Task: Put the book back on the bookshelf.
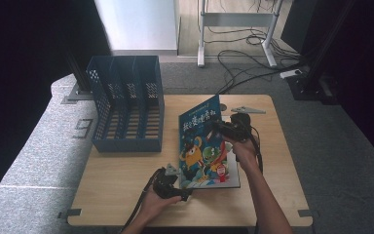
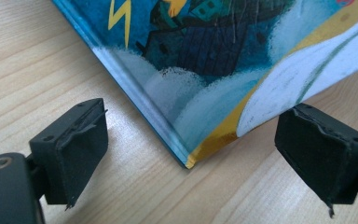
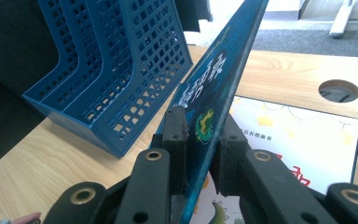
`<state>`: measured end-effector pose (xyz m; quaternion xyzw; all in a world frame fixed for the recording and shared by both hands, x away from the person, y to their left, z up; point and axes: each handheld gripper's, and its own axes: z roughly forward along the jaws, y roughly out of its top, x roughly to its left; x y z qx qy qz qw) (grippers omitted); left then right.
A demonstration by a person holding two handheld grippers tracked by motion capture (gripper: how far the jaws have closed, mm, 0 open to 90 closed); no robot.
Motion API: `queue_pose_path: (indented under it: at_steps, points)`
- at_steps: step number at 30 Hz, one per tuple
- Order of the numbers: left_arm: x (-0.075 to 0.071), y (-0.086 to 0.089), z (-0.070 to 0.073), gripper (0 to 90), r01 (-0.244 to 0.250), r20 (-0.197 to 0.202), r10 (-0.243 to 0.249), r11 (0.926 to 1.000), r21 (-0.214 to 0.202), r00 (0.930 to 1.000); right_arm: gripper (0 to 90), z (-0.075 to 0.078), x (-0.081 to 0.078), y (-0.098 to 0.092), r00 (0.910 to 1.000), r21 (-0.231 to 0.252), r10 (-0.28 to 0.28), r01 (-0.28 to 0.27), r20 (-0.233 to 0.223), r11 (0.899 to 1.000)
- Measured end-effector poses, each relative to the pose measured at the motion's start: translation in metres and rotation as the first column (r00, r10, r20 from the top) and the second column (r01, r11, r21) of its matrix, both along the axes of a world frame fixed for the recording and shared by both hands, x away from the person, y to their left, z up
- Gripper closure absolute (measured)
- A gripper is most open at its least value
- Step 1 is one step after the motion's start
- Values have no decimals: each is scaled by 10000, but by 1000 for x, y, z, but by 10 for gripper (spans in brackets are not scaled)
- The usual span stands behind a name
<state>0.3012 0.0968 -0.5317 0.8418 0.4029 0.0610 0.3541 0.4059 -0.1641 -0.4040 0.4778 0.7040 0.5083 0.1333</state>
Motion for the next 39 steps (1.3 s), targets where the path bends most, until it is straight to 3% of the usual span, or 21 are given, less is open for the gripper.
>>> queue_pose_path:
  at_steps: [10, 12, 27, 36, 39]
  points:
    - [19, -1, -2, 93, -155, -455, 143, 9996, -245, 9989, 769, 15, -15, 1, 9921, -349, -77, 122, 1254, 9993]
    - [21, -2, -3, 91, -159, -385, 151, 9997, -202, 9991, 770, 17, -17, 1, 9899, -368, -70, 123, 1418, 9992]
    - [18, -3, -6, 126, -354, -176, 354, 9994, 35, 9992, 776, 13, -19, -1, 9875, -104, -283, 303, 1553, 9995]
    - [9, -14, 3, 127, -277, 362, 284, 9994, -214, 9989, 776, 13, -20, -1, 9867, -76, -336, 352, 1588, 9994]
    - [13, -13, 1, 115, -253, 182, 258, 9993, -271, 9995, 776, 13, -21, 0, 9857, -109, -317, 340, 1654, 9994]
